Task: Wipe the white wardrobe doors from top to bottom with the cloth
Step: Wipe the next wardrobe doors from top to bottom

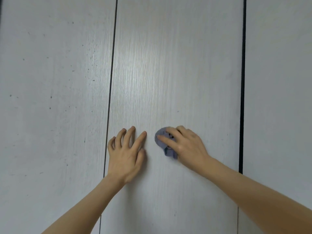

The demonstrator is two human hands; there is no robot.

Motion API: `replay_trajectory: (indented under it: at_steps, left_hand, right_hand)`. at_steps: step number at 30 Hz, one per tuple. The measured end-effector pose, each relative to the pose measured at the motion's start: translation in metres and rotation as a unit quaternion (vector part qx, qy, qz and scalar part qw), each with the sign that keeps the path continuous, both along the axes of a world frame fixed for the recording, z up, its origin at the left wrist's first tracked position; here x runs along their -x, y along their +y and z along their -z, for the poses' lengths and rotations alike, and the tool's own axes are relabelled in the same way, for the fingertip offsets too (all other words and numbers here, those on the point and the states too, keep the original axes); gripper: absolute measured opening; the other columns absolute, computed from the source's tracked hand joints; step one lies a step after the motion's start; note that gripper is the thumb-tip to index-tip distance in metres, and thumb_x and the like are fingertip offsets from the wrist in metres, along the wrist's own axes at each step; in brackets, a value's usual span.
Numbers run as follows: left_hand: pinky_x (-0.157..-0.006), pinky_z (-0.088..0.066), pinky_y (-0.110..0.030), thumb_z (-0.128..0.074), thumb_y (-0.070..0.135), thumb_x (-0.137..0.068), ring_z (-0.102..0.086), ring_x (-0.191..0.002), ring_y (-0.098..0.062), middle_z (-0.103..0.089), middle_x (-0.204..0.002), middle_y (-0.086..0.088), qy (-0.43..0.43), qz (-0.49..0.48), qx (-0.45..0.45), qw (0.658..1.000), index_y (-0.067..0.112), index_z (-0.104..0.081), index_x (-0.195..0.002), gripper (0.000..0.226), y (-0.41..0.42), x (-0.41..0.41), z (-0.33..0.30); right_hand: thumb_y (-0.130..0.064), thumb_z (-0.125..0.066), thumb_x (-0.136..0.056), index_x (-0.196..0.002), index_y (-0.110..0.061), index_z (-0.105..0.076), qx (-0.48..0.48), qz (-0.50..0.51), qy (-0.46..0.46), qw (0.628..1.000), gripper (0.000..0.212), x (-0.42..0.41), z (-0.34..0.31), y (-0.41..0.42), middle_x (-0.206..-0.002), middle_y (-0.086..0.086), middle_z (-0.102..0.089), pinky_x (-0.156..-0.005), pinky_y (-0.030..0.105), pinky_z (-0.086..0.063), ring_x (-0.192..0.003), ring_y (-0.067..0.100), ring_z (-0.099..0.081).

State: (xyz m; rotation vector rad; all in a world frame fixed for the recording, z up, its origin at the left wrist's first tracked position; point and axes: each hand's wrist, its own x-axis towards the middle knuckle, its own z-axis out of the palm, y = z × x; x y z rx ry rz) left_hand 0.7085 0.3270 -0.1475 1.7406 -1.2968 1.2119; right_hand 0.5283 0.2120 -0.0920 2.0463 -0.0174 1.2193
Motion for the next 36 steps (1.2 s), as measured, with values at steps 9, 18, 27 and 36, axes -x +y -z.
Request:
replay_trajectory:
  at_steps: [9,18,27,36]
  left_hand:
    - [-0.091,-0.039,-0.055,-0.034,0.037,-0.087,-0.035,-0.124,-0.033,-0.049,-0.135,-0.013,-0.007,-0.007,-0.013,1.0,0.026,-0.046,-0.133,0.048,0.004,0.001,-0.01]
    - [-0.087,-0.046,-0.053,-0.037,0.038,-0.085,-0.049,-0.117,-0.036,-0.052,-0.131,-0.01,-0.021,-0.017,-0.044,0.999,0.028,-0.046,-0.128,0.046,0.015,0.0,-0.015]
    - [-0.088,-0.043,-0.053,-0.035,0.036,-0.085,-0.045,-0.12,-0.039,-0.05,-0.133,-0.014,-0.005,-0.022,-0.032,0.999,0.022,-0.049,-0.128,0.047,0.012,0.004,-0.015]
    - [-0.093,-0.033,-0.048,-0.039,0.03,-0.083,-0.038,-0.123,-0.029,-0.05,-0.133,-0.014,-0.018,0.028,0.027,0.999,0.014,-0.051,-0.129,0.05,-0.014,0.042,0.008]
  right_hand:
    - [-0.001,-0.081,-0.05,-0.107,-0.014,-0.068,-0.069,-0.046,-0.09,0.993,0.06,-0.032,-0.013,0.012,-0.109,0.01,-0.062,-0.051,0.027,-0.042,-0.085,0.027,-0.049]
    - [0.009,-0.065,-0.066,-0.114,-0.01,-0.065,-0.16,-0.012,-0.232,0.959,0.052,0.008,-0.086,-0.002,-0.113,0.016,-0.058,-0.056,0.035,-0.045,-0.092,0.039,-0.053]
    - [-0.006,-0.084,-0.047,-0.112,-0.014,-0.064,0.02,-0.027,-0.03,0.999,0.068,-0.027,-0.004,0.001,-0.11,0.009,-0.063,-0.059,0.029,-0.041,-0.084,0.023,-0.04]
    - [0.014,-0.064,-0.064,-0.124,-0.009,-0.057,-0.118,0.051,-0.319,0.939,0.065,0.077,0.018,-0.056,-0.116,0.018,-0.054,-0.07,0.04,-0.042,-0.094,0.028,-0.039]
